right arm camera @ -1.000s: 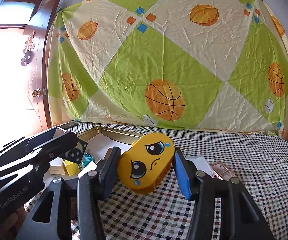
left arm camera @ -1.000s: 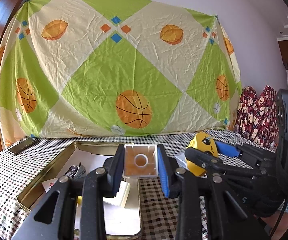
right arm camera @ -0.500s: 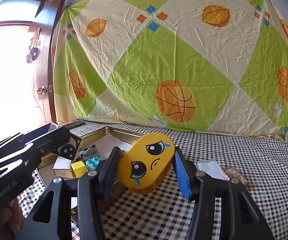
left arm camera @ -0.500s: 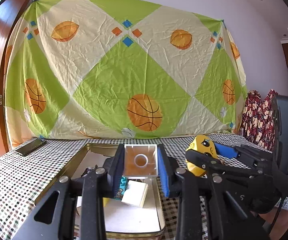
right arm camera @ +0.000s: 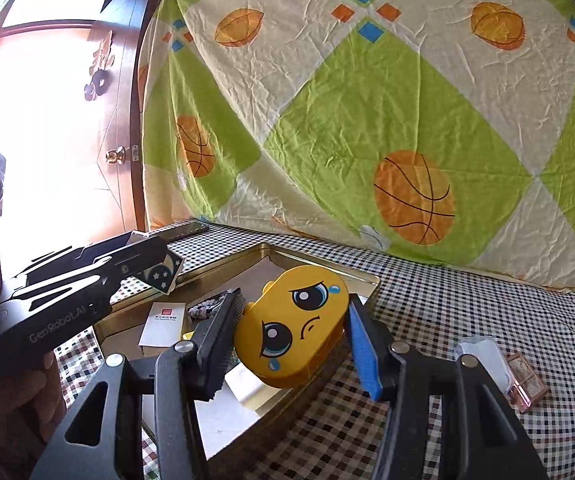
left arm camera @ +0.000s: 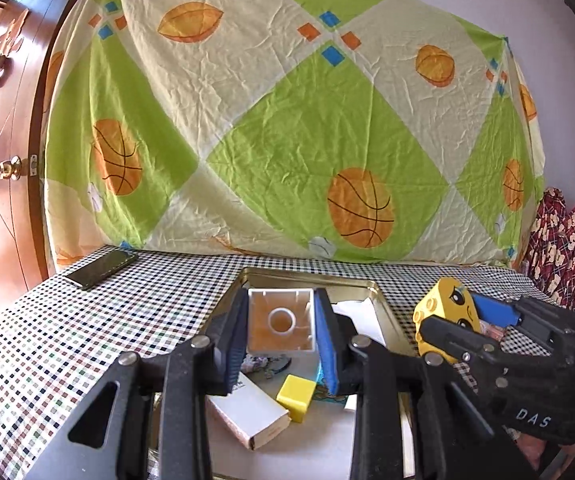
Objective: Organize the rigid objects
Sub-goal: 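Lower the cream brick and emoji block into the tin and open both tools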
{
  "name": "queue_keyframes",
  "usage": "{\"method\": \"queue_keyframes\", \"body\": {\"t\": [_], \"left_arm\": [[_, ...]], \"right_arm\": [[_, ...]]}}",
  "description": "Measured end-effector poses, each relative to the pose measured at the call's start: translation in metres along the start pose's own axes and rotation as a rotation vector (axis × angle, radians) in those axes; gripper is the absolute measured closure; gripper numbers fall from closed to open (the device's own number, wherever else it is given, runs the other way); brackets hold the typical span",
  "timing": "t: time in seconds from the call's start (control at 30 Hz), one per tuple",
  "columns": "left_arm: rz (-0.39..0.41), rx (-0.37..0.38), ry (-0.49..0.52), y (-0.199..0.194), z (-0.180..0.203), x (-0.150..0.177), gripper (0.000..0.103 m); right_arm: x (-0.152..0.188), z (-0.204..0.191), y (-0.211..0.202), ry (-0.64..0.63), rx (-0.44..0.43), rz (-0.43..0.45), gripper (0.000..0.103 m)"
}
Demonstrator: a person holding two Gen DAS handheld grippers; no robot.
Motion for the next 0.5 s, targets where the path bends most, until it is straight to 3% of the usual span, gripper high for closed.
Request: {"method": "queue_keyframes", "body": {"t": [0.43, 0.47, 0.5], "left_arm": [[-0.094, -0.039, 0.028, 0.03, -0.017, 0.011, 0.072], [-0.096, -0.044, 0.029, 0.03, -0.017, 0.011, 0.072], [-0.1, -0.043, 0.029, 0.029, -0.017, 0.012, 0.063]], "right_arm": [[0.012, -0.031, 0.04, -0.042, -0.059, -0.098, 0.048], [0.013, -0.031, 0.041, -0.036, -0.069, -0.102, 0.048], [0.013, -0.031, 0.042, -0.031, -0.077, -0.109, 0.047]]}}
Point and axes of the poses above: each gripper's, at about its wrist camera, not at the fingertips, and y roughly the way its jaws point, z to its right, x to its underside, the point moved 10 cm from there along y, roughly the way its jaws point, and after that the axes turned 1 degree about -y, right-handed, at the moved point
